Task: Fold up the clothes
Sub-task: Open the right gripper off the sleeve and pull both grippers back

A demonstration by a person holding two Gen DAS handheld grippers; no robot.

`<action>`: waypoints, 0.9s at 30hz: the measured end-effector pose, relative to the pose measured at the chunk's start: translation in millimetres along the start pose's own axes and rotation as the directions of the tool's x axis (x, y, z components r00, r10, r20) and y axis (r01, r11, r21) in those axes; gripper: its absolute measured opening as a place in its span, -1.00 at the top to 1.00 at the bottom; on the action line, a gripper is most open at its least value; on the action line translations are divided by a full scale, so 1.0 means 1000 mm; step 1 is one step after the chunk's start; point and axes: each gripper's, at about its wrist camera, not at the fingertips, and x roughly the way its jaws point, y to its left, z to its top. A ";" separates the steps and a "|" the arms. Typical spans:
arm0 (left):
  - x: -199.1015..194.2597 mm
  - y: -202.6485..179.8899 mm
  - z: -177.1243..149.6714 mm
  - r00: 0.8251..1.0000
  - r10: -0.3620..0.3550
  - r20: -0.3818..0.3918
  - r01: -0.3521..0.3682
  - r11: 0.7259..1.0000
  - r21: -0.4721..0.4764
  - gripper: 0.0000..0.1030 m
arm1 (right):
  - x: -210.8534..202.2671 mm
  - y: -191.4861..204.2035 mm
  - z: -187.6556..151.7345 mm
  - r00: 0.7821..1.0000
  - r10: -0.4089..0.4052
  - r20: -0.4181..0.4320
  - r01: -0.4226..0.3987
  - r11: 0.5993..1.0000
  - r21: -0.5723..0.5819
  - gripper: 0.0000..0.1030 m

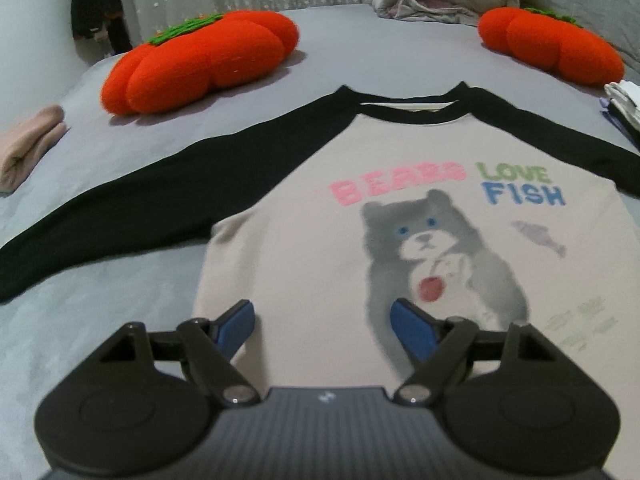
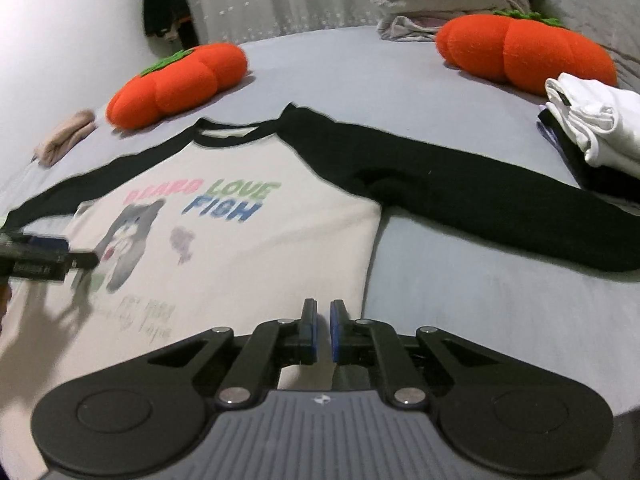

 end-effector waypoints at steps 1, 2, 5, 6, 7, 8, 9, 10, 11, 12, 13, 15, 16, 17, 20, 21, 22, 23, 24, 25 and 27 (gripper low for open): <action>-0.001 0.004 -0.002 1.000 0.004 -0.002 -0.004 1.000 -0.004 -0.54 | -0.003 0.003 -0.004 1.000 0.006 -0.005 -0.006 1.000 -0.014 0.84; -0.003 0.007 -0.004 1.000 0.008 -0.002 -0.008 1.000 -0.007 -0.54 | -0.005 0.005 -0.008 1.000 0.012 -0.012 -0.012 1.000 -0.028 0.84; -0.009 0.015 -0.010 1.000 0.018 -0.001 -0.018 1.000 -0.009 -0.54 | -0.012 0.011 -0.019 0.999 0.014 -0.028 -0.016 0.998 -0.062 0.84; -0.012 0.017 -0.013 1.000 0.020 -0.001 -0.020 1.000 -0.008 -0.54 | -0.014 0.012 -0.022 0.999 0.014 -0.032 -0.016 0.998 -0.062 0.84; -0.015 0.019 -0.016 1.000 0.022 -0.001 -0.022 1.000 -0.006 -0.54 | -0.017 0.012 -0.025 0.999 0.017 -0.036 -0.019 0.998 -0.056 0.84; -0.018 0.021 -0.019 1.000 0.025 -0.002 -0.025 1.000 -0.005 -0.54 | -0.020 0.012 -0.028 0.999 0.020 -0.039 -0.022 0.999 -0.049 0.85; -0.020 0.023 -0.023 1.000 0.025 -0.004 -0.025 1.000 -0.008 -0.54 | -0.023 0.011 -0.031 0.999 0.022 -0.042 -0.023 0.999 -0.043 0.86; -0.023 0.025 -0.026 1.000 0.025 -0.007 -0.025 1.000 -0.010 -0.54 | -0.026 0.012 -0.034 0.999 0.023 -0.044 -0.024 0.999 -0.040 0.86; -0.026 0.027 -0.030 1.000 0.025 -0.009 -0.026 1.000 -0.012 -0.54 | -0.030 0.013 -0.037 0.999 0.021 -0.044 -0.023 0.999 -0.043 0.86; -0.029 0.030 -0.033 1.000 0.022 -0.013 -0.022 1.000 -0.019 -0.54 | -0.033 0.014 -0.040 0.999 0.019 -0.044 -0.021 0.999 -0.046 0.86; -0.031 0.033 -0.035 1.000 0.013 -0.021 -0.014 0.999 -0.034 -0.54 | -0.035 0.015 -0.043 0.999 0.014 -0.043 -0.017 0.998 -0.053 0.86; -0.040 0.042 -0.042 0.999 0.000 -0.034 -0.002 0.998 -0.067 -0.53 | -0.041 0.018 -0.048 0.999 0.007 -0.040 -0.009 0.998 -0.059 0.86; -0.044 0.047 -0.045 0.999 -0.004 -0.038 0.001 0.996 -0.084 -0.53 | -0.044 0.018 -0.049 0.999 0.009 -0.041 -0.011 0.999 -0.052 0.86; -0.049 0.052 -0.049 0.999 -0.009 -0.042 0.005 0.995 -0.100 -0.53 | -0.047 0.019 -0.051 0.999 0.012 -0.042 -0.015 0.999 -0.050 0.85; -0.061 0.067 -0.061 0.999 -0.023 -0.050 0.015 0.988 -0.151 -0.53 | -0.056 0.024 -0.058 0.999 0.019 -0.049 -0.022 0.997 -0.077 0.85; -0.065 0.072 -0.065 0.998 -0.027 -0.052 0.018 0.986 -0.167 -0.53 | -0.059 0.025 -0.061 0.999 0.017 -0.050 -0.021 0.996 -0.088 0.85; -0.068 0.077 -0.069 0.998 -0.032 -0.054 0.021 0.983 -0.184 -0.53 | -0.060 0.026 -0.062 0.999 0.011 -0.051 -0.016 0.995 -0.101 0.85; -0.072 0.082 -0.072 0.998 -0.036 -0.056 0.024 0.979 -0.201 -0.53 | -0.063 0.026 -0.063 0.999 0.007 -0.050 -0.012 0.994 -0.110 0.84; -0.076 0.087 -0.076 0.997 -0.041 -0.058 0.027 0.976 -0.218 -0.53 | -0.066 0.023 -0.063 0.999 0.008 -0.049 -0.013 0.994 -0.104 0.79; -0.080 0.093 -0.080 0.997 -0.046 -0.060 0.030 0.972 -0.234 -0.53 | -0.070 0.019 -0.063 0.999 0.016 -0.049 -0.020 0.996 -0.084 0.76; -0.088 0.106 -0.089 0.996 -0.070 -0.061 0.050 0.956 -0.289 -0.53 | -0.078 0.010 -0.066 0.998 0.046 -0.050 -0.047 0.999 -0.020 0.64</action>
